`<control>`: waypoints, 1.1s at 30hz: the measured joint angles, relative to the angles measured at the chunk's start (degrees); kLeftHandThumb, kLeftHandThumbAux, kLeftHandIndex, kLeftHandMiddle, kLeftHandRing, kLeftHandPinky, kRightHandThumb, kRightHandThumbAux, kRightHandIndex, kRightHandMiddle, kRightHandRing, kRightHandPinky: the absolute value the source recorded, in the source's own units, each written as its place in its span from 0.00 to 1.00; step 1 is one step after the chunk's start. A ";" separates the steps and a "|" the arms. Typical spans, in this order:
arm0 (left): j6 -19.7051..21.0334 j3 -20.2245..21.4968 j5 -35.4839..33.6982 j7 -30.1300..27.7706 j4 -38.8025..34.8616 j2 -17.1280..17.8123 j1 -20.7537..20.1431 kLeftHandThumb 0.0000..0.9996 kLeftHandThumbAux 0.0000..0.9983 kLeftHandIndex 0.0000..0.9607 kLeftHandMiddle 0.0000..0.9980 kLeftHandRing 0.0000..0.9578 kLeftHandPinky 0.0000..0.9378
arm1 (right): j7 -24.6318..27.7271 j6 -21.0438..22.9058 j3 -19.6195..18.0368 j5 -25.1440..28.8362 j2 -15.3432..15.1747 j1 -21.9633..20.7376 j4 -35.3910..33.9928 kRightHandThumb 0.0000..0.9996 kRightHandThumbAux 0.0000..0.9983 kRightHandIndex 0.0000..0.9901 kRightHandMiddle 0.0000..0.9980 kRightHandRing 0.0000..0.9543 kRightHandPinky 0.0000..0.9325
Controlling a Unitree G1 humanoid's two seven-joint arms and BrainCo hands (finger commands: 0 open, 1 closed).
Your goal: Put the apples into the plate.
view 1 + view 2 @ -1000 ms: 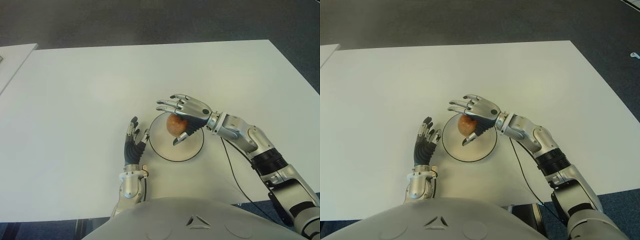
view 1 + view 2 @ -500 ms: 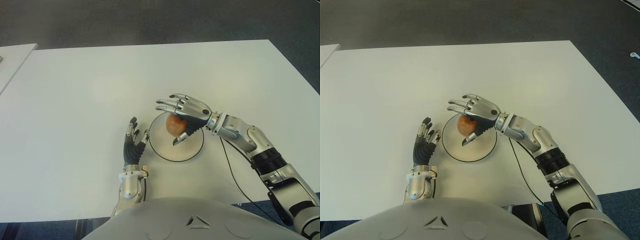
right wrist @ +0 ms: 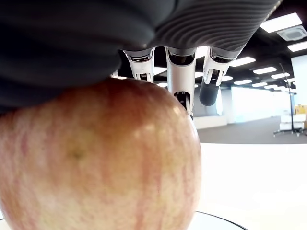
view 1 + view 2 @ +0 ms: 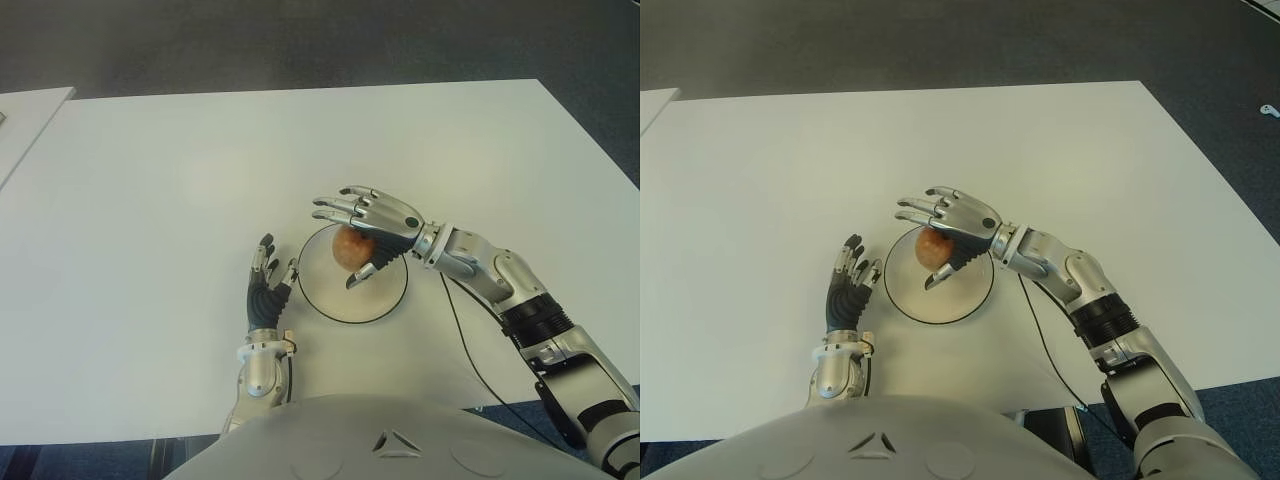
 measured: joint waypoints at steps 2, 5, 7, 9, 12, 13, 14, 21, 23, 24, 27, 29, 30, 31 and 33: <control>-0.18 -0.03 0.00 -0.01 0.15 0.00 -0.03 0.00 0.70 0.05 0.03 0.00 0.04 | 0.00 0.01 0.00 -0.01 0.00 -0.11 0.11 0.02 0.37 0.00 0.00 0.00 0.00; -0.57 -0.08 0.00 -0.01 0.45 0.00 -0.07 0.00 0.70 0.05 0.02 0.00 0.04 | 0.00 0.05 0.00 -0.15 0.00 -0.27 0.28 0.02 0.38 0.00 0.00 0.00 0.00; -0.87 -0.11 -0.02 -0.06 0.76 0.01 -0.10 0.00 0.71 0.05 0.02 0.00 0.04 | -0.01 0.10 0.00 -0.35 0.01 -0.43 0.48 0.02 0.37 0.00 0.00 0.00 0.00; -0.92 -0.12 -0.04 -0.15 0.88 0.01 -0.11 0.00 0.71 0.05 0.02 0.00 0.04 | -0.02 0.15 0.00 -0.67 0.01 -0.58 0.64 0.02 0.37 0.00 0.00 0.00 0.00; -0.99 -0.10 -0.04 -0.19 1.12 0.01 -0.15 0.00 0.72 0.04 0.02 0.00 0.04 | -0.04 0.21 0.00 -1.17 0.01 -0.77 0.77 0.02 0.37 0.00 0.00 0.00 0.00; -1.21 -0.10 -0.05 -0.21 1.26 0.02 -0.16 0.00 0.72 0.04 0.02 0.00 0.04 | -0.08 0.21 0.00 -1.18 0.02 -0.83 0.84 0.01 0.38 0.00 0.00 0.00 0.00; -1.45 -0.10 -0.06 -0.24 1.36 0.02 -0.17 0.00 0.72 0.04 0.02 0.00 0.04 | -0.13 0.20 0.01 -1.18 0.04 -0.89 0.90 0.01 0.38 0.00 0.00 0.00 0.00; -2.76 -0.08 -0.92 -0.84 1.94 0.06 -0.21 0.00 0.72 0.05 0.02 0.00 0.02 | -1.47 0.04 0.10 -1.23 0.41 -1.36 2.09 0.00 0.38 0.00 0.00 0.00 0.00; -2.90 -0.07 -1.11 -1.00 1.97 0.05 -0.22 0.00 0.71 0.05 0.02 0.00 0.02 | -2.02 -0.14 0.25 -1.24 0.46 -1.56 2.62 0.00 0.39 0.00 0.00 0.06 0.00; -2.91 -0.06 -1.16 -1.05 1.98 0.06 -0.22 0.00 0.71 0.05 0.02 0.00 0.02 | -2.30 -0.27 0.35 -1.26 0.49 -1.67 2.94 0.00 0.39 0.00 0.00 0.07 0.00; -2.91 -0.05 -1.20 -1.22 1.98 0.06 -0.23 0.00 0.71 0.04 0.02 0.00 0.01 | -2.92 -0.57 0.57 -1.27 0.55 -1.91 3.57 0.00 0.40 0.00 0.00 0.10 0.00; -2.91 -0.05 -1.18 -1.23 1.97 0.06 -0.23 0.00 0.71 0.04 0.02 0.00 0.01 | -3.12 -0.75 0.73 -1.27 0.63 -2.10 3.85 0.00 0.40 0.00 0.00 0.11 0.00; -2.91 -0.04 -1.18 -1.24 1.97 0.07 -0.24 0.00 0.71 0.04 0.02 0.00 0.01 | -3.17 -0.83 0.81 -1.27 0.67 -2.21 3.96 0.00 0.40 0.00 0.00 0.11 0.00; -2.91 -0.04 -1.19 -1.25 1.96 0.07 -0.23 0.00 0.71 0.04 0.02 0.00 0.02 | -3.27 -0.88 0.89 -1.27 0.69 -2.31 4.06 0.00 0.41 0.00 0.00 0.11 0.00; -2.91 -0.03 -1.29 -1.38 1.95 0.07 -0.23 0.00 0.71 0.04 0.02 0.00 0.02 | -3.53 -0.92 1.09 -1.27 0.74 -2.55 4.23 0.00 0.41 0.00 0.00 0.06 0.00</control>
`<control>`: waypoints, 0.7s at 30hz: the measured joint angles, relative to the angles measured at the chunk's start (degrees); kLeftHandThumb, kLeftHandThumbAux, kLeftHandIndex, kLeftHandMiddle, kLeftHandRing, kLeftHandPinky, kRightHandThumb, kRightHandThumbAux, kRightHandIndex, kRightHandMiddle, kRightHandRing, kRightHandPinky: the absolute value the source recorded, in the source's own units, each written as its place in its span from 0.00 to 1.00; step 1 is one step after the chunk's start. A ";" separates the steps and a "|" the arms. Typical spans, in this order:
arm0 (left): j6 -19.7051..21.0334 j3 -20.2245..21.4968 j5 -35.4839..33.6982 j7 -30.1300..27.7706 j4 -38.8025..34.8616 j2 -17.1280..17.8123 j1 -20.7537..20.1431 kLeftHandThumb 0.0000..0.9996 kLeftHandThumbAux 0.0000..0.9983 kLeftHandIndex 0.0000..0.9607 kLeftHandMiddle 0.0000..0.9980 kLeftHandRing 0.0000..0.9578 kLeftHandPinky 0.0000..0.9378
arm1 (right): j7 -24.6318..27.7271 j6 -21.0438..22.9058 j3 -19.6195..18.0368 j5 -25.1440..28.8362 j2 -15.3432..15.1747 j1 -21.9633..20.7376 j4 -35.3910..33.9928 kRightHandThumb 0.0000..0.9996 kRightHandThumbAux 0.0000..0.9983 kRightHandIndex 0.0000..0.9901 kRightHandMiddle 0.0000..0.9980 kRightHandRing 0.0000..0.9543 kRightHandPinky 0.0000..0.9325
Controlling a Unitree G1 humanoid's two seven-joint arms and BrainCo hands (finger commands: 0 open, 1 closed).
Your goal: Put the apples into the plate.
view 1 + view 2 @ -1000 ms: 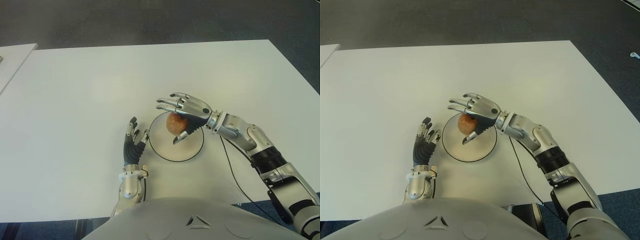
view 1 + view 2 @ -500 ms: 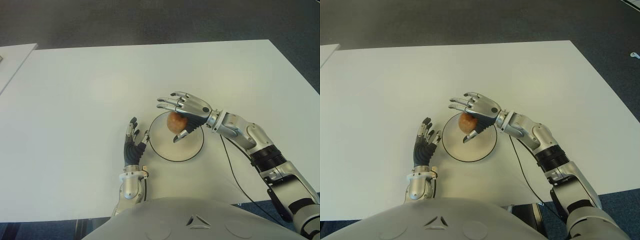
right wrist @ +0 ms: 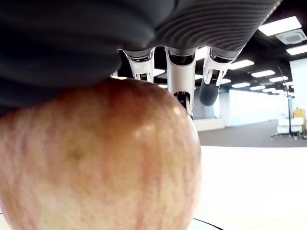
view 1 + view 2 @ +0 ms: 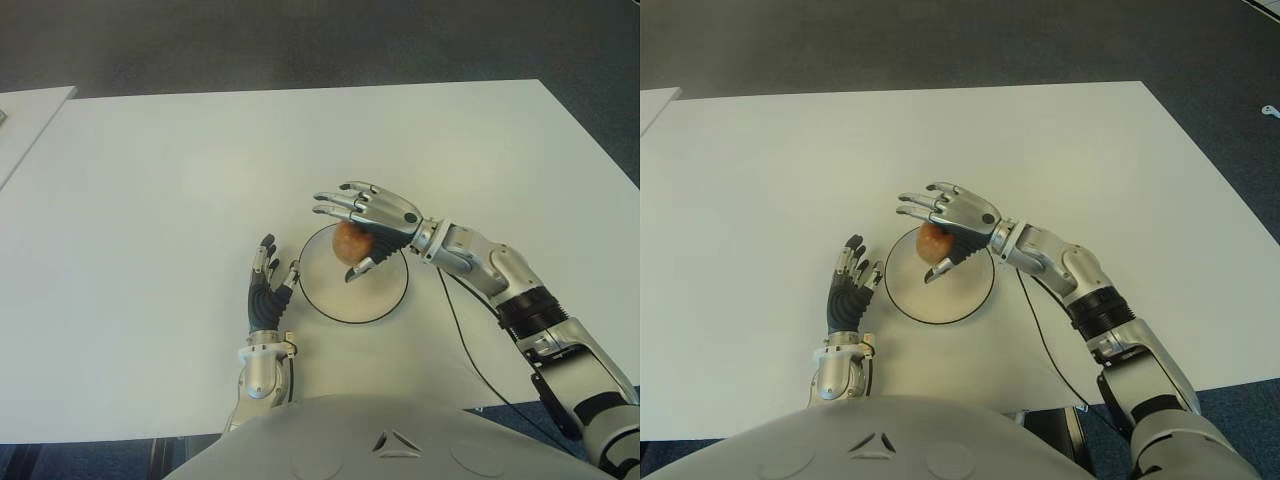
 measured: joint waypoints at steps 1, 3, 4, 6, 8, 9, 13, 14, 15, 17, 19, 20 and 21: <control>0.00 0.00 -0.09 -0.08 -0.02 0.00 0.00 0.00 0.70 0.04 0.02 0.00 0.02 | -0.17 -0.05 0.08 0.00 0.00 -0.10 0.04 0.00 0.41 0.00 0.00 0.04 0.00; 0.00 0.00 -0.35 -0.10 -0.06 0.00 0.00 0.00 0.70 0.04 0.02 0.00 0.02 | -0.49 -0.28 0.21 0.01 0.00 -0.29 0.07 0.00 0.42 0.00 0.00 0.02 0.00; 0.00 0.00 -0.40 -0.11 -0.07 0.00 0.00 0.00 0.70 0.04 0.02 0.00 0.02 | -0.58 -0.38 0.26 0.01 0.00 -0.37 0.07 0.00 0.42 0.00 0.00 0.01 0.00; 0.00 -0.01 -0.49 -0.13 -0.11 0.00 0.00 0.00 0.70 0.04 0.02 0.00 0.02 | -0.74 -0.49 0.31 0.02 0.00 -0.47 0.07 0.00 0.42 0.00 0.00 0.01 0.00; 0.02 -0.01 -0.48 -0.13 -0.20 0.01 0.00 0.00 0.69 0.03 0.01 0.00 0.02 | -1.02 -0.49 0.35 -0.01 0.00 -0.49 0.07 0.00 0.41 0.00 0.00 0.00 0.00; 0.05 -0.02 -0.46 -0.13 -0.26 0.01 0.00 0.00 0.69 0.03 0.01 0.00 0.01 | -1.29 -0.49 0.36 -0.10 0.00 -0.49 0.07 0.01 0.41 0.00 0.00 0.00 0.00; 0.25 -0.03 -0.38 -0.13 -0.43 0.02 0.00 0.00 0.68 0.03 0.01 0.00 0.01 | -2.20 -0.48 0.37 -0.42 0.00 -0.49 0.07 0.01 0.40 0.00 0.00 0.00 0.00; 0.28 -0.03 -0.37 -0.13 -0.46 0.02 0.00 0.00 0.68 0.03 0.01 0.00 0.01 | -2.31 -0.48 0.38 -0.51 -0.01 -0.49 0.07 0.01 0.40 0.00 0.00 0.00 0.00; 0.33 -0.03 -0.37 -0.13 -0.48 0.02 0.00 0.00 0.67 0.03 0.01 0.00 0.01 | -2.42 -0.48 0.40 -0.60 -0.01 -0.49 0.07 0.01 0.40 0.00 0.00 0.00 0.00; 0.42 -0.04 -0.36 -0.13 -0.55 0.02 0.00 0.00 0.67 0.03 0.01 0.00 0.01 | -2.50 -0.48 0.44 -0.77 -0.02 -0.49 0.05 0.01 0.39 0.00 0.00 0.00 0.00; 0.51 -0.04 -0.35 -0.13 -0.61 0.02 0.00 0.00 0.67 0.03 0.01 0.00 0.02 | -2.50 -0.48 0.47 -0.89 -0.05 -0.49 0.01 0.01 0.39 0.00 0.00 0.00 0.00; 0.56 -0.05 -0.35 -0.13 -0.63 0.02 0.00 0.00 0.67 0.03 0.01 0.00 0.02 | -2.50 -0.48 0.48 -0.90 -0.06 -0.49 0.01 0.01 0.39 0.00 0.00 0.00 0.00; 0.59 -0.05 -0.34 -0.13 -0.65 0.02 0.00 0.00 0.67 0.03 0.01 0.00 0.02 | -2.50 -0.48 0.49 -0.90 -0.07 -0.49 -0.01 0.01 0.39 0.00 0.00 0.00 0.00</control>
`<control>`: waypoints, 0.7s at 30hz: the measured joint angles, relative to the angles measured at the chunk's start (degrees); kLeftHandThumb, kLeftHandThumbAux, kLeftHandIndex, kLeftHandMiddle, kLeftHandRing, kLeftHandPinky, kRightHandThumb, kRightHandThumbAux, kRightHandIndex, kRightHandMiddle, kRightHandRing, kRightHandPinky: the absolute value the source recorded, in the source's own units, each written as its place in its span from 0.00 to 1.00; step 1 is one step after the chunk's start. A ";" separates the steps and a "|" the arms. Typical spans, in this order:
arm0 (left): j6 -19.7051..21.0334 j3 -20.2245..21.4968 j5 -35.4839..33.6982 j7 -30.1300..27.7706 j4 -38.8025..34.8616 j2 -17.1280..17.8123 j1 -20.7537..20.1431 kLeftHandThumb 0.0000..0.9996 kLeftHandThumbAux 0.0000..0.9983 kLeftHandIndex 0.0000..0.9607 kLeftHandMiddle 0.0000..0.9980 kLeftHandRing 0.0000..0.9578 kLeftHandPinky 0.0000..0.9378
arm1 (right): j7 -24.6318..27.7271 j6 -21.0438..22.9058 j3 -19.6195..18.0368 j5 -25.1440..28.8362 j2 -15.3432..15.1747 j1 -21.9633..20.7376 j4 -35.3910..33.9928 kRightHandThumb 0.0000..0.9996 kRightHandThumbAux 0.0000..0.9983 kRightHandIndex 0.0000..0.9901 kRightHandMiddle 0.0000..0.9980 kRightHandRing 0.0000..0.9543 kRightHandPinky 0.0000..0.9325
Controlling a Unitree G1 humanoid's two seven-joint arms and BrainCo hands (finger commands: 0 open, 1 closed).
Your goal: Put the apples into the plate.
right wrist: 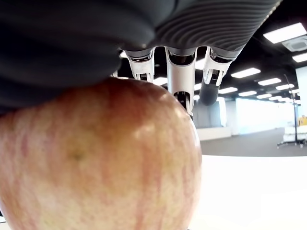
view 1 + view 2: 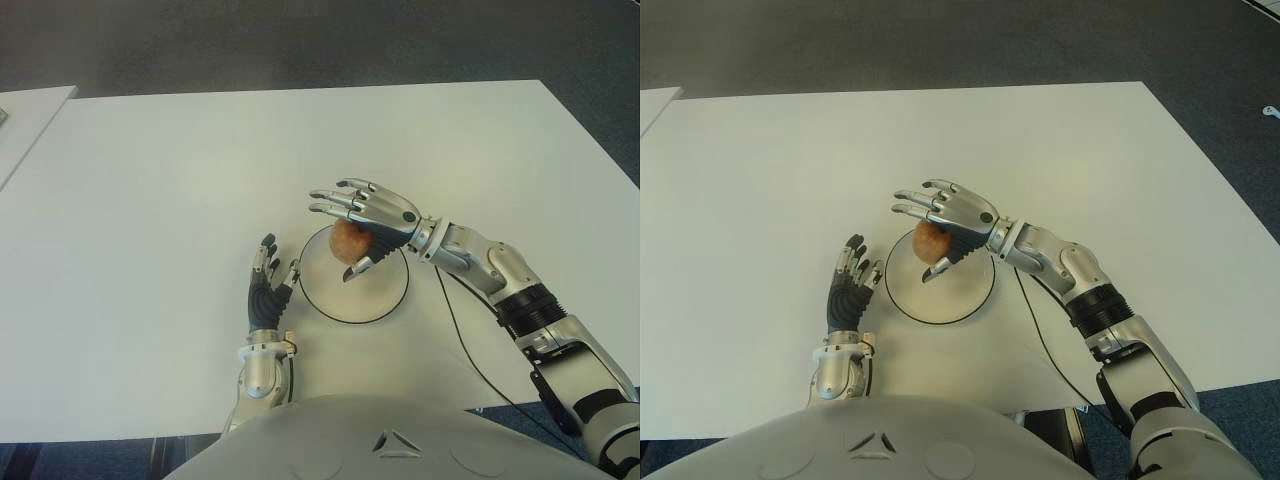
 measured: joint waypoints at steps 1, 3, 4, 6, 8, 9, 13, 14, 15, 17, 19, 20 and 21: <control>0.03 0.00 0.03 0.00 -0.01 0.00 0.00 0.00 0.67 0.04 0.01 0.00 0.02 | 0.00 0.00 0.00 0.04 0.00 0.00 0.00 0.01 0.39 0.00 0.00 0.00 0.00; 0.09 0.00 0.06 0.01 -0.04 0.00 0.00 0.00 0.67 0.04 0.01 0.00 0.01 | 0.10 -0.01 0.00 0.45 0.01 0.01 0.00 0.01 0.38 0.00 0.00 0.00 0.00; 0.19 0.00 0.08 0.01 -0.06 0.00 0.00 0.00 0.67 0.04 0.01 0.00 0.01 | 0.63 -0.04 -0.01 1.45 0.07 0.02 0.10 0.01 0.38 0.00 0.00 0.00 0.00; 0.41 0.00 0.12 0.02 -0.12 0.00 0.00 0.00 0.66 0.04 0.02 0.00 0.00 | 2.12 -0.20 -0.04 4.17 0.35 0.02 0.49 0.01 0.38 0.00 0.00 0.00 0.00; 0.61 0.00 0.17 0.04 -0.26 0.00 0.01 0.00 0.64 0.04 0.02 0.00 0.00 | 4.99 -0.17 -0.06 8.72 0.89 0.15 1.13 0.01 0.38 0.00 0.00 0.00 0.00; 0.66 0.01 0.17 0.04 -0.32 0.01 0.02 0.00 0.63 0.05 0.02 0.00 0.00 | 6.57 0.04 -0.06 10.95 1.18 0.23 1.31 0.01 0.38 0.00 0.00 0.00 0.00; 0.66 0.00 0.17 0.04 -0.44 0.06 0.03 0.00 0.62 0.05 0.03 0.00 0.00 | 13.90 2.27 -0.06 20.04 2.57 0.79 1.62 0.03 0.37 0.00 0.00 0.00 0.00; 0.66 0.00 0.17 0.04 -0.44 0.06 0.03 0.00 0.62 0.05 0.03 0.00 0.00 | 15.52 3.09 -0.09 22.14 2.88 0.98 1.62 0.03 0.36 0.00 0.00 0.00 0.00; 0.66 0.00 0.17 0.04 -0.44 0.06 0.03 0.00 0.62 0.06 0.04 0.00 0.00 | 17.20 4.02 -0.13 24.02 3.21 1.19 1.61 0.04 0.36 0.00 0.00 0.00 0.00; 0.66 0.00 0.17 0.04 -0.45 0.07 0.03 0.00 0.62 0.06 0.04 0.00 0.00 | 20.57 6.74 -0.42 28.34 4.20 1.81 1.45 0.05 0.35 0.00 0.00 0.00 0.00; 0.66 0.00 0.15 0.04 -0.46 0.07 0.04 0.00 0.62 0.08 0.05 0.01 0.00 | 23.45 9.72 -0.85 32.43 5.20 2.42 1.29 0.06 0.34 0.00 0.00 0.00 0.00; 0.66 0.01 0.09 0.04 -0.48 0.07 0.05 0.00 0.61 0.08 0.05 0.01 0.00 | 24.98 11.30 -1.17 34.72 5.80 2.65 1.30 0.06 0.33 0.00 0.00 0.00 0.00; 0.67 0.02 0.02 0.04 -0.49 0.07 0.05 0.00 0.61 0.09 0.05 0.01 0.00 | 26.63 12.77 -1.56 36.83 6.40 2.81 1.32 0.06 0.33 0.00 0.00 0.00 0.00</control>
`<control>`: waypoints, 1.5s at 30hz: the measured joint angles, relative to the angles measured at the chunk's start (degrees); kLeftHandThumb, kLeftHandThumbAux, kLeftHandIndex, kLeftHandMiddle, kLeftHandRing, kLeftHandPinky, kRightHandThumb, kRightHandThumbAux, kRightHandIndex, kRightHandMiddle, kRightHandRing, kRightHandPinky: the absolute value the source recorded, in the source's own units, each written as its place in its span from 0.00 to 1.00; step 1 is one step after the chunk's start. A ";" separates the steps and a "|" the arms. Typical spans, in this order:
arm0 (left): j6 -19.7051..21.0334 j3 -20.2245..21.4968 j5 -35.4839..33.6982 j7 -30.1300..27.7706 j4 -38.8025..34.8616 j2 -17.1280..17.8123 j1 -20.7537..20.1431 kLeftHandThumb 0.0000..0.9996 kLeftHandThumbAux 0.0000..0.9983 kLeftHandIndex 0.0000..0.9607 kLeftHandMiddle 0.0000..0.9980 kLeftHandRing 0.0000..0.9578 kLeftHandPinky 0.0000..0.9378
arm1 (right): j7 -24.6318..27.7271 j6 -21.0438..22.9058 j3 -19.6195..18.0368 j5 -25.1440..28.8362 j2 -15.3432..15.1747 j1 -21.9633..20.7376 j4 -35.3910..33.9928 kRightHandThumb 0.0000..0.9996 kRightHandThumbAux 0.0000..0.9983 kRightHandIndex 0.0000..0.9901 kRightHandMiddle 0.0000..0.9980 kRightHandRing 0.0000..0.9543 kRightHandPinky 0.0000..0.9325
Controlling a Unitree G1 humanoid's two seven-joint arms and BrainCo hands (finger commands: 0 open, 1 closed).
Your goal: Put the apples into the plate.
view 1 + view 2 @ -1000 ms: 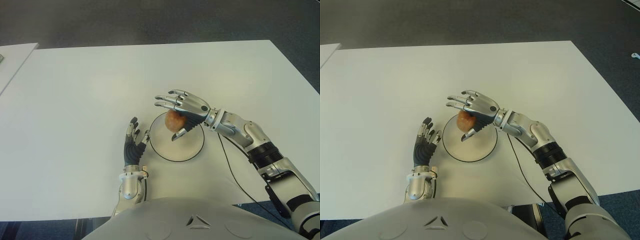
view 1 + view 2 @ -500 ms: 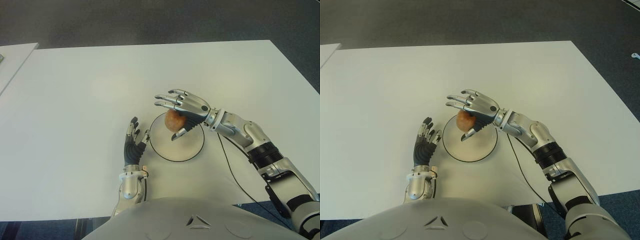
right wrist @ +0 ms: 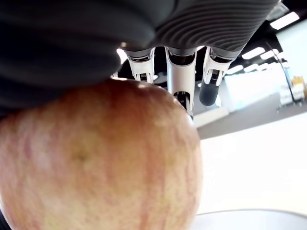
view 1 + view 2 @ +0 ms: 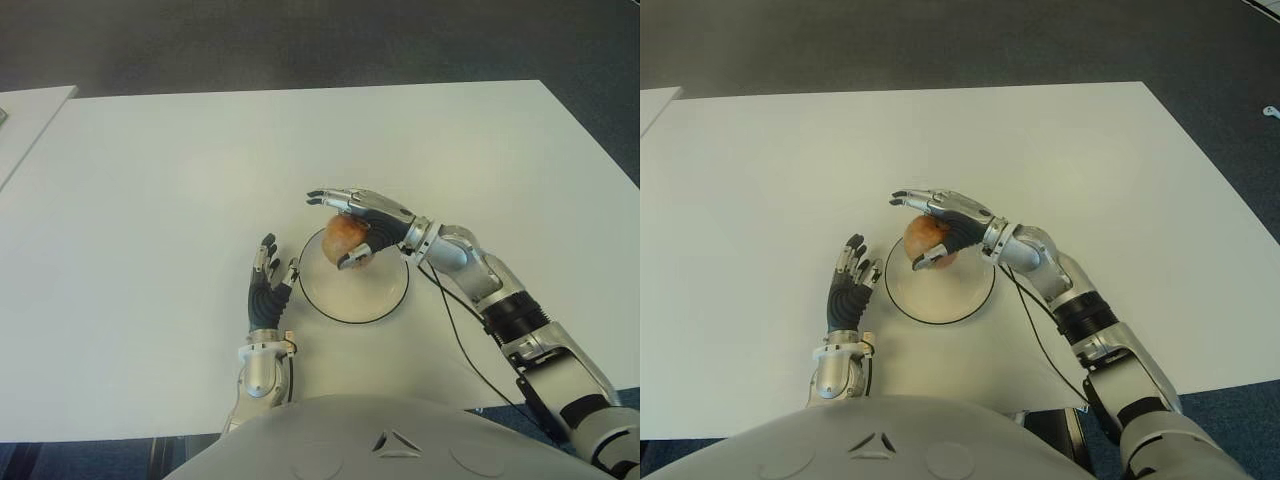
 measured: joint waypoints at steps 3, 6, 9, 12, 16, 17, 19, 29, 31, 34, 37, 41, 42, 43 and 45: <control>0.23 0.00 -0.21 0.00 -0.16 0.00 0.01 0.00 0.60 0.09 0.05 0.00 0.00 | 4.34 4.59 -1.27 6.31 1.48 0.20 0.03 0.06 0.33 0.00 0.00 0.00 0.00; 0.68 0.00 -0.59 0.00 -0.47 -0.02 0.01 0.00 0.59 0.09 0.05 0.00 0.00 | 8.72 9.69 -3.06 12.45 2.88 0.35 -0.01 0.04 0.33 0.00 0.00 0.00 0.00; 1.42 0.02 -0.59 0.01 -0.93 -0.05 0.02 0.00 0.59 0.09 0.05 0.00 0.00 | 13.28 16.14 -5.03 19.22 4.08 0.37 -0.22 0.03 0.34 0.00 0.00 0.00 0.00; 1.95 0.09 -0.53 0.04 -1.24 -0.08 0.03 0.00 0.58 0.09 0.05 0.00 0.00 | 17.18 22.69 -7.03 24.84 5.24 0.38 -0.48 0.02 0.35 0.00 0.00 0.00 0.00; 2.50 0.14 -0.51 0.07 -1.44 -0.09 0.04 0.00 0.57 0.10 0.05 0.00 0.00 | 20.20 30.16 -8.97 29.51 6.25 0.37 -1.25 0.03 0.35 0.00 0.00 0.00 0.00; 2.71 0.16 -0.51 0.09 -1.51 -0.10 0.05 0.00 0.57 0.10 0.05 0.00 0.00 | 20.68 31.92 -9.41 30.21 6.48 0.37 -1.63 0.03 0.35 0.00 0.00 0.00 0.00; 2.83 0.21 -0.51 0.29 -1.65 -0.11 0.06 0.00 0.56 0.10 0.05 0.00 0.00 | 21.25 34.49 -9.97 31.14 6.78 0.36 -2.29 0.03 0.35 0.00 0.00 0.00 0.00; 2.78 0.23 -0.57 0.61 -1.72 -0.11 0.06 0.00 0.59 0.08 0.04 0.00 0.00 | 22.77 41.23 -11.84 31.77 7.34 0.27 -3.67 0.03 0.35 0.00 0.00 0.00 0.00; 2.77 0.23 -0.57 0.61 -1.72 -0.11 0.07 0.00 0.60 0.08 0.04 0.00 0.00 | 23.03 41.80 -12.01 31.76 7.37 0.22 -3.71 0.03 0.34 0.00 0.00 0.00 0.00; 2.77 0.24 -0.61 0.61 -1.72 -0.11 0.07 0.00 0.59 0.08 0.04 0.00 0.00 | 23.48 42.33 -12.10 31.74 7.47 0.19 -3.71 0.04 0.33 0.00 0.00 0.00 0.00; 2.78 0.25 -0.60 0.61 -1.72 -0.11 0.07 0.00 0.59 0.07 0.04 0.00 0.00 | 23.91 42.46 -12.10 31.67 7.56 0.16 -3.69 0.04 0.33 0.00 0.00 0.00 0.00; 2.80 0.25 -0.56 0.61 -1.72 -0.11 0.07 0.00 0.58 0.07 0.04 0.00 0.00 | 24.50 42.46 -12.10 31.54 7.59 -0.01 -3.59 0.03 0.33 0.00 0.00 0.00 0.00; 2.79 0.25 -0.56 0.61 -1.72 -0.12 0.07 0.00 0.58 0.07 0.04 0.00 0.00 | 24.61 42.46 -12.10 31.48 7.59 -0.05 -3.57 0.03 0.33 0.00 0.00 0.00 0.00; 2.80 0.25 -0.56 0.61 -1.72 -0.11 0.07 0.00 0.58 0.07 0.04 0.00 0.00 | 24.69 42.46 -12.10 31.45 7.59 -0.09 -3.54 0.03 0.33 0.00 0.00 0.00 0.00; 2.80 0.24 -0.56 0.61 -1.72 -0.11 0.07 0.00 0.58 0.08 0.04 0.00 0.00 | 24.87 42.46 -12.10 31.39 7.60 -0.19 -3.43 0.02 0.33 0.00 0.00 0.00 0.00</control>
